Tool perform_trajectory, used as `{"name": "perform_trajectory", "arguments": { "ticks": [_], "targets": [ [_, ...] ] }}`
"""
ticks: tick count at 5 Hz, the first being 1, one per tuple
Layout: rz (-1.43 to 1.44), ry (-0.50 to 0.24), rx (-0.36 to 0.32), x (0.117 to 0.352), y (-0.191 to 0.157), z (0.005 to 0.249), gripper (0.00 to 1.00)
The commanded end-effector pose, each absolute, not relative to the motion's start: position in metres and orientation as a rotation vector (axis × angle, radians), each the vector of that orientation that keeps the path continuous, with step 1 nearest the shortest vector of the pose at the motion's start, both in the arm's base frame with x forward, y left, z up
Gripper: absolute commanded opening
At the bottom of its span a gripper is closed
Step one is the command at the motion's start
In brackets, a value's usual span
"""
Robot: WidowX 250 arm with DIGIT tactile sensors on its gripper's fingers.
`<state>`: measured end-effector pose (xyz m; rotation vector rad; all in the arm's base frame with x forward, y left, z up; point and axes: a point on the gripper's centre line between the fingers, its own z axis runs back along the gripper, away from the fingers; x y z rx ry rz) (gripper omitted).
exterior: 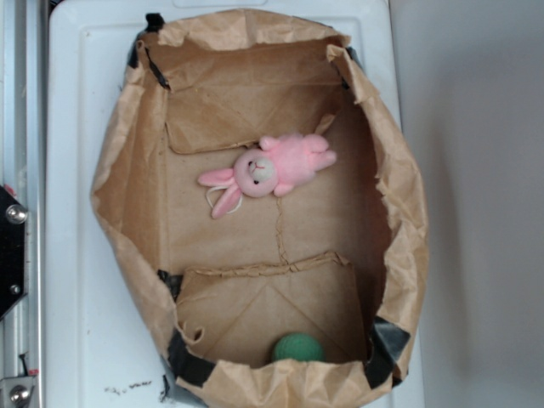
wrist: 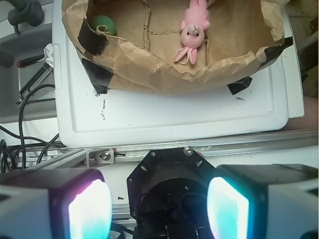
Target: Grab the pink bunny.
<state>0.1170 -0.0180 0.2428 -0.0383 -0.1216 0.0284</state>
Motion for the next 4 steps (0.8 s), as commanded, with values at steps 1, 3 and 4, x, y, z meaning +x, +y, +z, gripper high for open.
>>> {"name": "perform_trajectory", "arguments": {
  "ticks": [1,3,4],
  "targets": [
    [0.028,-0.122,-0.038,0.117,-0.018,0.243,1.0],
    [0.096,-0.144,-0.027,0.194,-0.022,0.222,1.0],
    [0.118,-0.155,-0.009,0.222,-0.022,0.211,1.0]
  ]
}}
